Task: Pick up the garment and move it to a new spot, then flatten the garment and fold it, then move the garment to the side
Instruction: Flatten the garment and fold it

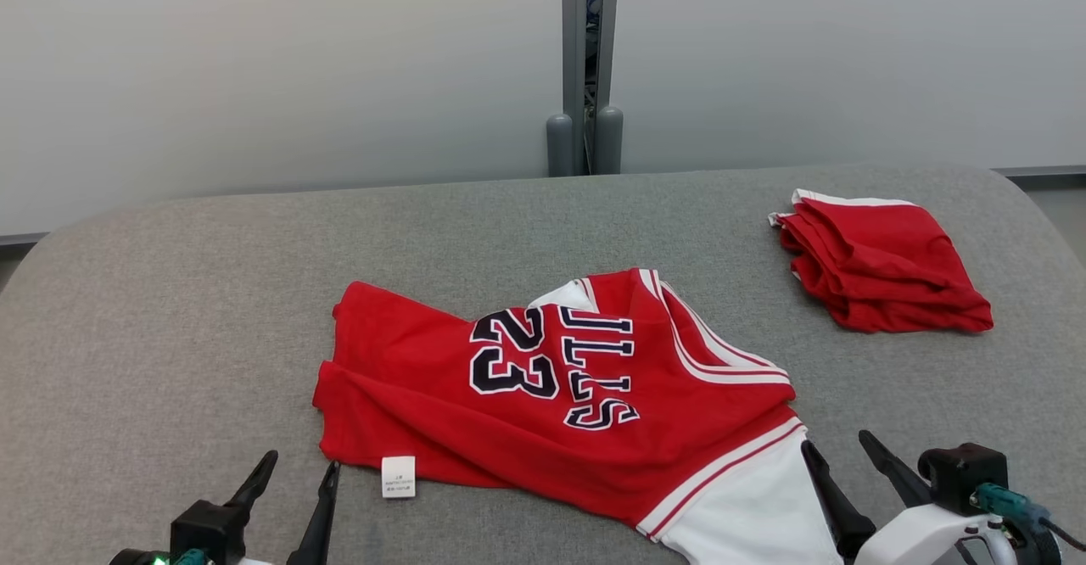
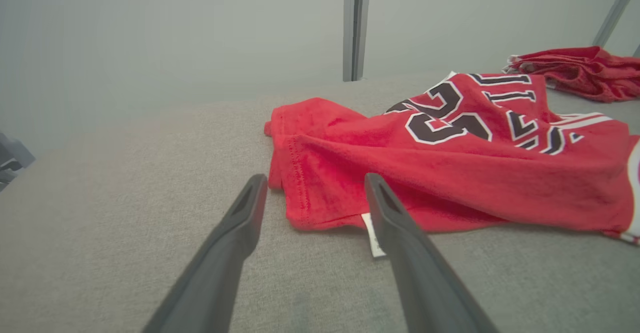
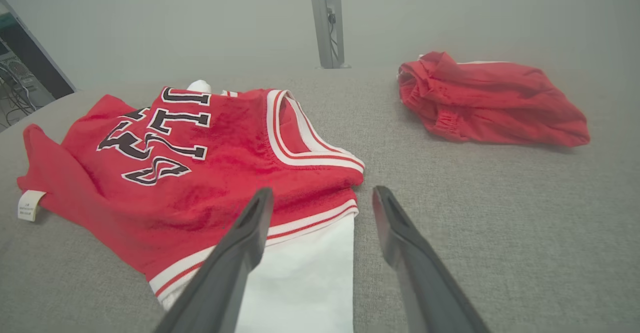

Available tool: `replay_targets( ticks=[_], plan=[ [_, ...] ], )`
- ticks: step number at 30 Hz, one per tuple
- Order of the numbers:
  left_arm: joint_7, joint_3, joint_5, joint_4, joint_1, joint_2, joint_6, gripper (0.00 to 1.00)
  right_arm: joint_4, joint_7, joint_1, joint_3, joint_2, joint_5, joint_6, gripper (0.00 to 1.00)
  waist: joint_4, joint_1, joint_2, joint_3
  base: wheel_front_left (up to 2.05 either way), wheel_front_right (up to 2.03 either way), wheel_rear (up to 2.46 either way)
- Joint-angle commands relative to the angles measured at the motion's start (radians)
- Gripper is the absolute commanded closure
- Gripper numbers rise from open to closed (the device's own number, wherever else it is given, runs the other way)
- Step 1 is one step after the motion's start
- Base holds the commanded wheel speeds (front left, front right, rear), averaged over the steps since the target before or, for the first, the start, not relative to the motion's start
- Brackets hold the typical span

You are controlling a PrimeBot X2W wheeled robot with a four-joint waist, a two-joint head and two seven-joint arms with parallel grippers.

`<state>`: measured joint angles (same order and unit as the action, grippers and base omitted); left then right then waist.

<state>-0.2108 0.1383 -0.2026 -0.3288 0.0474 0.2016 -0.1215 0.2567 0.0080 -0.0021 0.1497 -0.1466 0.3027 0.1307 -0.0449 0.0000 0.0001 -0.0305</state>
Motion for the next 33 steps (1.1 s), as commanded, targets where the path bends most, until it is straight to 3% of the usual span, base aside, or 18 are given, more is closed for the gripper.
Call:
replay_targets(
  ticks=[1, 21, 33],
  plan=[
    [0.006, 0.013, -0.01, -0.027, -0.027, 0.015, -0.005, 0.0, 0.0, 0.018, 0.009, 0.003, -0.011, 0.01, 0.0, 0.0, -0.007, 0.0, -0.0001, 0.01, 0.0, 0.0, 0.0],
    [-0.05, 0.289, -0.251, -0.402, -0.349, 0.15, -0.009, 0.0, -0.021, 0.18, -0.007, 0.074, -0.046, 0.055, 0.0, 0.0, -0.062, 0.0, -0.0001, 0.178, 0.0, 0.0, 0.0],
    [-0.05, 0.373, -0.363, -0.499, -0.379, 0.149, -0.009, 0.0, -0.033, 0.299, 0.029, 0.114, -0.059, 0.097, 0.0, 0.0, -0.073, 0.0, -0.0001, 0.182, 0.0, 0.0, 0.0]
  ],
)
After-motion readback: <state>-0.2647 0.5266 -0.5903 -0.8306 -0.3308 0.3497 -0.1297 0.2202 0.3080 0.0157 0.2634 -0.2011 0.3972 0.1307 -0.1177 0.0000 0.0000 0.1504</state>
